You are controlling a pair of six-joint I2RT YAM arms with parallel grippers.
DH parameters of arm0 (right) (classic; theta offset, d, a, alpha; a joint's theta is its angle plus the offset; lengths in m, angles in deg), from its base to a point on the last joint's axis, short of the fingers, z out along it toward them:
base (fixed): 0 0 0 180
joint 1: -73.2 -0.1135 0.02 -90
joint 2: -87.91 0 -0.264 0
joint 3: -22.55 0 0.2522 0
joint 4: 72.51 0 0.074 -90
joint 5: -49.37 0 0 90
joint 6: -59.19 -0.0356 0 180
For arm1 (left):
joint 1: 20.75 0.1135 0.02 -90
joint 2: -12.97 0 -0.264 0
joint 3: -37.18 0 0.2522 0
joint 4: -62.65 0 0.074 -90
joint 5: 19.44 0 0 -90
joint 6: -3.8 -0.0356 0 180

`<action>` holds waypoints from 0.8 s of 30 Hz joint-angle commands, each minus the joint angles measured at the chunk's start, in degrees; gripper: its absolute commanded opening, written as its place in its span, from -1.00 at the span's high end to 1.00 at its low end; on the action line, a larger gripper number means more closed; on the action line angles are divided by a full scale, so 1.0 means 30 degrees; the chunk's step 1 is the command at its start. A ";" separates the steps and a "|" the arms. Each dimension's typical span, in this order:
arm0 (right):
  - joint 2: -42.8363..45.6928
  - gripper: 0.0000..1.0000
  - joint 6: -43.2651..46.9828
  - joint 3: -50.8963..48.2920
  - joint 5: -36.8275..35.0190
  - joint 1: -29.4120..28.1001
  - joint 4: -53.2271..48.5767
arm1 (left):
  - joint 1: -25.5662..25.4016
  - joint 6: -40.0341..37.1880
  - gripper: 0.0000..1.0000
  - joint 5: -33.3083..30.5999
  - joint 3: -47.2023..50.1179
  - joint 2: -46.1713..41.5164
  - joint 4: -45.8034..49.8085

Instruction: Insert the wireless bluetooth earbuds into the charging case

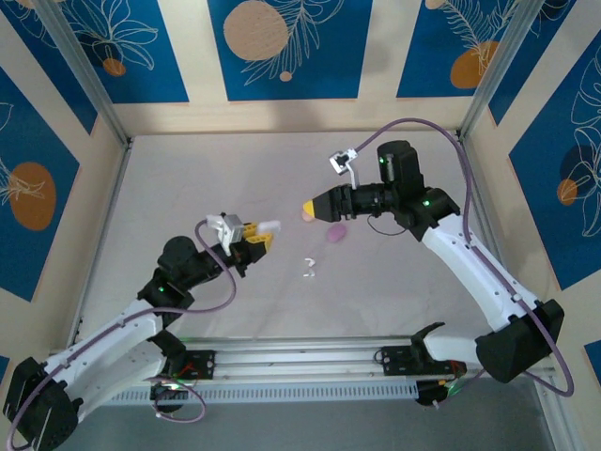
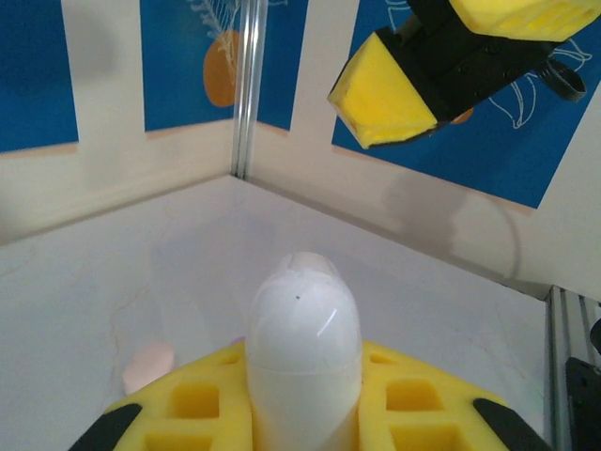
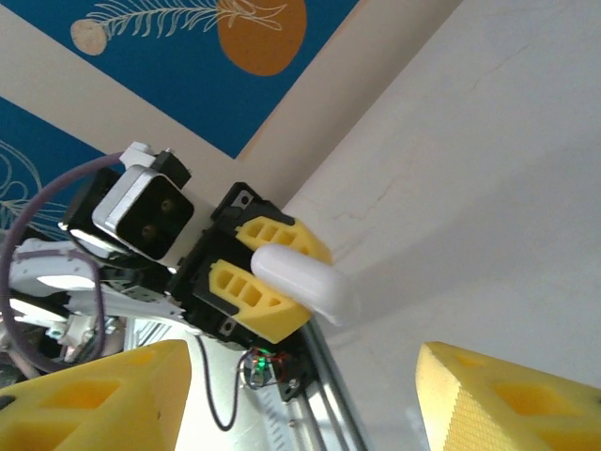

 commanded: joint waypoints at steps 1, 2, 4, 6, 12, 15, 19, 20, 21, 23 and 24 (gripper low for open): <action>0.0707 -0.30 -0.0882 -0.0328 0.1057 -0.0253 -0.0181 | -0.0098 -0.0636 0.80 0.0696 0.0146 0.0051 -0.3111; 0.0774 -0.31 -0.0749 -0.0410 0.1058 -0.0428 -0.0180 | -0.0121 -0.0625 0.80 0.0733 0.0143 0.0112 -0.3280; 0.0637 -0.32 -0.0417 -0.0434 0.1265 -0.0794 -0.0229 | -0.0120 -0.0467 0.80 0.0828 0.0148 0.0216 -0.3744; 0.0275 -0.33 0.0061 -0.0155 0.1201 -0.1299 -0.0601 | -0.0150 -0.0344 0.80 0.1144 0.0070 0.0289 -0.3861; -0.1324 -0.36 0.0663 0.0681 0.0073 -0.2596 -0.0979 | -0.0212 0.0231 0.80 0.1661 -0.0003 0.0437 -0.4233; -0.2192 -0.36 0.0733 0.1186 -0.0108 -0.2934 -0.0958 | -0.0258 0.0347 0.80 0.1729 -0.0033 0.0436 -0.4355; -0.2967 -0.34 0.0849 0.1590 -0.0234 -0.3170 -0.0836 | -0.0289 0.0592 0.80 0.1792 -0.0033 0.0436 -0.4469; -0.3172 -0.32 0.0930 0.1688 -0.0201 -0.3232 -0.0868 | -0.0282 0.0611 0.80 0.1890 -0.0033 0.0458 -0.4538; -0.3331 -0.32 0.1027 0.1828 -0.0319 -0.3266 -0.0986 | -0.0281 0.0639 0.80 0.2021 -0.0058 0.0465 -0.4535; -0.3494 -0.30 0.0973 0.1910 -0.1011 -0.3237 -0.0979 | -0.0292 0.0655 0.80 0.2271 -0.0091 0.0408 -0.4564; -0.3542 -0.30 0.0914 0.1987 -0.1422 -0.3212 -0.0958 | -0.0301 0.0687 0.80 0.2322 -0.0091 0.0375 -0.4648</action>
